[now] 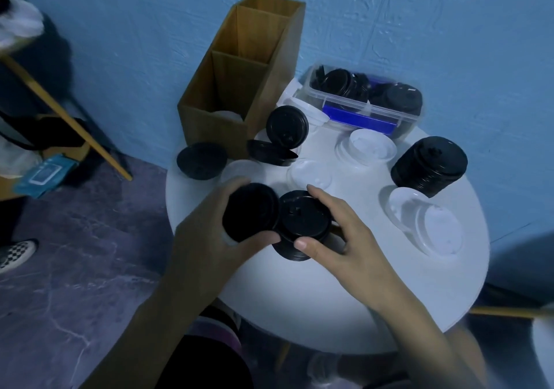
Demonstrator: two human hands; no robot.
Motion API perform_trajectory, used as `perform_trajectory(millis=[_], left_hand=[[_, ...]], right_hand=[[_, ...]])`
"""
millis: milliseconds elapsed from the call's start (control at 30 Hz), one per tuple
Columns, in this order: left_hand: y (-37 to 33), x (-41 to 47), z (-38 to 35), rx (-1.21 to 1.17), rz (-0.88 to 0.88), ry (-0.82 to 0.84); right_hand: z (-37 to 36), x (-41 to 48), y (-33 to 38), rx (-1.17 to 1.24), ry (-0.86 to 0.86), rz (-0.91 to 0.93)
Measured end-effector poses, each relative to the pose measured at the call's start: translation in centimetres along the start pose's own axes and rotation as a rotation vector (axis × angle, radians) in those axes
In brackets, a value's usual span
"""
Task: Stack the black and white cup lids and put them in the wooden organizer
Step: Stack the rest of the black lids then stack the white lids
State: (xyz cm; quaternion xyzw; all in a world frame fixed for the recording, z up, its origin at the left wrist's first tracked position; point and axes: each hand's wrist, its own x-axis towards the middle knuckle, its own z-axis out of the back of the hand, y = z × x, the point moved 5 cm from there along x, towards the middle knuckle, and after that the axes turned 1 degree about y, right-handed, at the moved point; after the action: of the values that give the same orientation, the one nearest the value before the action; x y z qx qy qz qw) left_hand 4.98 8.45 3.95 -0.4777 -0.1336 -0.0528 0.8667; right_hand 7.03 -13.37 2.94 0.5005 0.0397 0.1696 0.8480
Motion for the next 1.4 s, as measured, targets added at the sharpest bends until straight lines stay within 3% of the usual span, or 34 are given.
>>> perform_trajectory(millis=[100,333,500,700,867,1067,1400], left_hand=[[-1.5,1.5,-1.8,-0.045,-0.105,0.070],[-2.5,2.4,-5.1,-0.156,-0.063,0.279],[-2.7,2.2,-5.9,-0.127,-0.076,0.305],[-2.1,1.6,-6.7,-0.163,-0.060,0.291],[-1.4,1.1,-7.6,-0.264,0.051,0.307],[-1.2,1.1,-7.9,-0.248,0.037,0.322],[-0.9,1.1,-7.7,-0.356,0.035,0.358]], right_hand=[[0.5,-0.4,0.0,0.016,0.034,-0.015],[1.5,-1.4,-1.0,0.217,0.162,-0.078],[2.1,-1.6,-1.0,0.307,0.124,-0.088],[2.3,-0.9,-0.5,0.233,0.020,-0.107],[2.7,-0.7,-0.4,0.177,0.018,-0.121],[3.1,-0.2,-0.1,0.094,0.074,-0.145],[2.8,-0.3,-1.1,0.269,0.035,-0.118]])
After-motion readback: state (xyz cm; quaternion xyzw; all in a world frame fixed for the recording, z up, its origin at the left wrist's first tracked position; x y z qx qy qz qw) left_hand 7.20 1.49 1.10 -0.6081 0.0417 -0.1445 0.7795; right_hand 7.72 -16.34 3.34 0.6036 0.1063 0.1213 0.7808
